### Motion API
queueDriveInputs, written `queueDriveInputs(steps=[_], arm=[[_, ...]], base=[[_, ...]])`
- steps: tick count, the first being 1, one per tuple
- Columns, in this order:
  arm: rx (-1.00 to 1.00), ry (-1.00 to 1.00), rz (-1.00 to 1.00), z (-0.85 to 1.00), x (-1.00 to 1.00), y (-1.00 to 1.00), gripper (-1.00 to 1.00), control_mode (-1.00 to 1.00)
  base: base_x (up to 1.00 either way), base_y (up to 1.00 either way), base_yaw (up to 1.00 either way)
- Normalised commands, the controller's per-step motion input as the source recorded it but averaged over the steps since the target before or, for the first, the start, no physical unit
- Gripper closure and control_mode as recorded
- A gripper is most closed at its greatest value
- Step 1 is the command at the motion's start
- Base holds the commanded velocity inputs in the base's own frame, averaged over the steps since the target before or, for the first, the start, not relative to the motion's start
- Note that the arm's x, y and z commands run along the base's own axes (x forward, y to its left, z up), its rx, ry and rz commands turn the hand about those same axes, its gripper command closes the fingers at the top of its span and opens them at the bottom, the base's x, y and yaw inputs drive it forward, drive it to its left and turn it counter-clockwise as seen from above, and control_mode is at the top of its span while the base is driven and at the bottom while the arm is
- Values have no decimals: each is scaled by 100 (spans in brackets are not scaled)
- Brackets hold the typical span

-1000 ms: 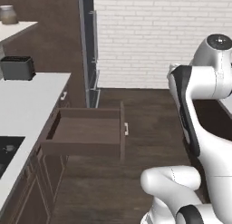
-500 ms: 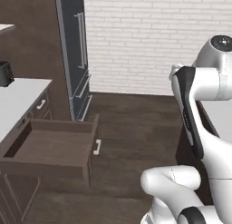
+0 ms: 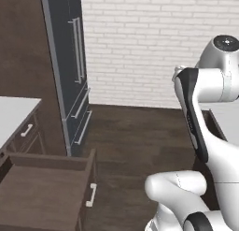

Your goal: Take a straw from the drawer in front and place it inside the glass cup on the dining counter.

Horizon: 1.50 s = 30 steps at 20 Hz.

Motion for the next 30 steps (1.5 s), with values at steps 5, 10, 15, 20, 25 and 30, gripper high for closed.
queueDriveInputs(steps=[5,10,15,20,25,30], arm=[[0,0,0,0,0,0,100,100],[0,0,0,0,0,0,100,100],[0,0,0,0,0,0,100,100],[0,0,0,0,0,0,100,100],[0,0,0,0,0,0,100,100],[0,0,0,0,0,0,100,100]], base=[[100,-19,0],[100,-10,0],[100,0,0],[100,0,-3],[100,2,-18],[100,14,-36]])
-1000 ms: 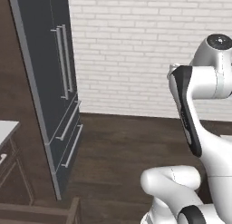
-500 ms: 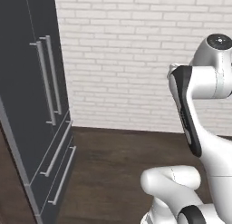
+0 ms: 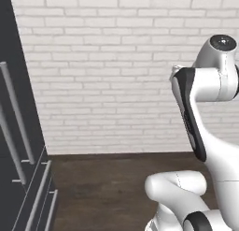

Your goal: Take a straw from the drawer in front and place it inside the glass cup on the dining counter.

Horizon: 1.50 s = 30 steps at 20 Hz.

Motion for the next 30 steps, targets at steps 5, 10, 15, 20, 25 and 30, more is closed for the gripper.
queueDriveInputs(steps=[5,10,15,20,25,30], arm=[[0,0,0,0,0,0,100,100],[0,0,0,0,0,0,100,100],[0,0,0,0,0,0,100,100],[0,0,0,0,0,0,100,100],[0,0,0,0,0,0,100,100],[0,0,0,0,0,0,100,100]], base=[[100,19,-49],[88,22,-58],[68,25,-66],[60,32,-68],[61,34,-67],[63,31,-66]])
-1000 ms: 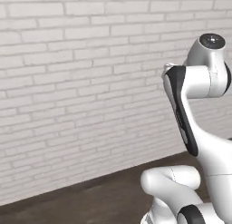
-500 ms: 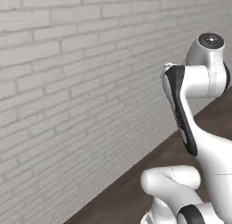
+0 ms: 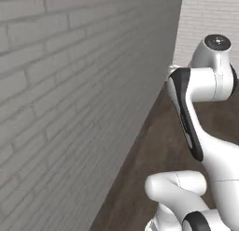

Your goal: Take a straw from the drawer in front and place it inside the glass cup on the dining counter.

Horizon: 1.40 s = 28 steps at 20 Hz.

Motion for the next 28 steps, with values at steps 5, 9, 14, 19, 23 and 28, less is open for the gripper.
queueDriveInputs(steps=[5,9,14,19,23,28], arm=[[0,0,0,0,0,0,100,100],[0,0,0,0,0,0,100,100],[0,0,0,0,0,0,100,100],[0,0,0,0,0,0,100,100],[0,0,0,0,0,0,100,100],[0,0,0,0,0,0,100,100]], base=[[66,20,-64],[69,18,-63],[72,17,-61],[78,15,-59],[81,13,-57],[88,20,-54]])
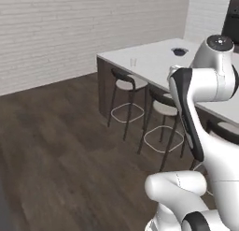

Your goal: Take a straw from the drawer in front and place it inside the glass cup on the dining counter.

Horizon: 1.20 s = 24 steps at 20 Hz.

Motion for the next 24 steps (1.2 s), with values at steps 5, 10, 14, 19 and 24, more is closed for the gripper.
queueDriveInputs(steps=[5,10,14,19,24], arm=[[0,0,0,0,0,0,100,100],[0,0,0,0,0,0,100,100],[0,0,0,0,0,0,100,100],[0,0,0,0,0,0,100,100],[0,0,0,0,0,0,100,100]], base=[[99,40,-50],[95,61,-43],[87,73,-40],[86,75,-39],[82,72,-38]])
